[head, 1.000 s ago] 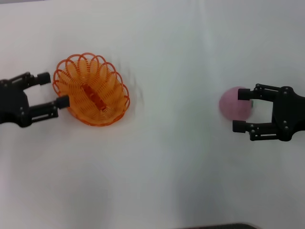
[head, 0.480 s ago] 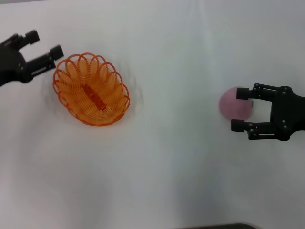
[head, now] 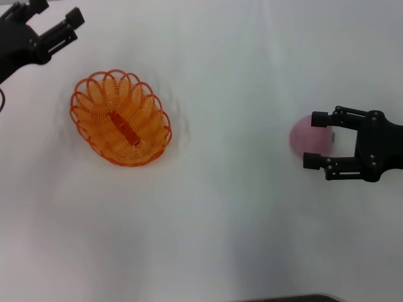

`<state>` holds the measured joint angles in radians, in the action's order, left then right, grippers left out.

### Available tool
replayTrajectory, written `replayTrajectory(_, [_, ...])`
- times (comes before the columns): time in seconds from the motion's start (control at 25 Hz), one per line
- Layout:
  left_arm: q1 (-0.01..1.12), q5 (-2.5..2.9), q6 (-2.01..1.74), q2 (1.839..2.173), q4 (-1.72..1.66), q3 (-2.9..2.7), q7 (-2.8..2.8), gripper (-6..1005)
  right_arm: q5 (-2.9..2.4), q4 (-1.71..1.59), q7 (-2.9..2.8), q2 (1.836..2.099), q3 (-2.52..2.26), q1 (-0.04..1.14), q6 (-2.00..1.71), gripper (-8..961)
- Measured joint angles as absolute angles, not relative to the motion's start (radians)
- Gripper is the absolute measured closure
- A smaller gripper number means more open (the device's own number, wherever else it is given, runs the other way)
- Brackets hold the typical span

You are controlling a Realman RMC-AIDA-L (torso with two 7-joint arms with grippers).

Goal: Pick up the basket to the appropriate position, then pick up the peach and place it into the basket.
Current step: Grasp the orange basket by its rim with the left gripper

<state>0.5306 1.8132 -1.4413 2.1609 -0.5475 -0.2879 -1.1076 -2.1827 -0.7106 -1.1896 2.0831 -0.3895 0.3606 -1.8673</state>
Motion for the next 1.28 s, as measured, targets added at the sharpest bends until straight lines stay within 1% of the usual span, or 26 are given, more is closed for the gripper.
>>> replayTrajectory(0.48, [0.561,1.740,-1.335,2.161,-0.488,-0.291,-1.026,252,-2.171,-0.696,-1.187,2.083,-0.390,0.368,-1.854,38])
replayTrajectory(0.76, [0.562,1.747,-1.333,2.158,-0.511,-0.316,-1.066,252,-2.170,-0.695,-1.180,2.083,-0.390,0.371,-1.853,38])
replayTrajectory(1.08, [0.534,1.763,-1.255,2.159,-0.733,-0.559,-1.350,251,-2.170,-0.691,-1.180,2.082,-0.390,0.371,-1.849,38])
replayTrajectory(1.28, [0.533,1.879,-1.221,2.159,-0.887,-0.625,-1.540,251,-2.171,-0.690,-1.180,2.082,-0.390,0.371,-1.847,38])
